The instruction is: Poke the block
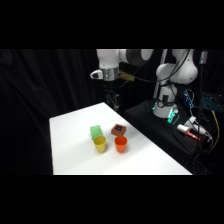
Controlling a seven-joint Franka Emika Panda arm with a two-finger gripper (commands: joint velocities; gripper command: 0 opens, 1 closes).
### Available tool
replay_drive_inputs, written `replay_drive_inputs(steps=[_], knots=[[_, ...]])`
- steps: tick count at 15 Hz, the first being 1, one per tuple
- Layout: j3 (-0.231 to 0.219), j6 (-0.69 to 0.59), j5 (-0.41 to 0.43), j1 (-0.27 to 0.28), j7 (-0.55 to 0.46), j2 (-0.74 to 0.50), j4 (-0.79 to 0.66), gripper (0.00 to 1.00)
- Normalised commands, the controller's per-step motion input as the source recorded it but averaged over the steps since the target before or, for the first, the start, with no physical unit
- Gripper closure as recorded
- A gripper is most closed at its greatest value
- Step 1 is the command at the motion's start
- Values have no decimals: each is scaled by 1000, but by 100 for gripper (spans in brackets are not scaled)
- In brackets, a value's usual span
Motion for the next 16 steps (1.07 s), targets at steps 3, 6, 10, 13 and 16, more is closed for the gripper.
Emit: replay_drive_inputs(steps=[3,6,10,13,16], knots=[[-12,298,-12,-48,98,-191,-311,27],[-13,336,-33,-51,124,-195,-315,47],[-13,296,-51,-54,125,-153,-270,81],[3,267,-81,-43,138,-98,-189,100],[19,321,-110,-32,166,-38,-155,100]])
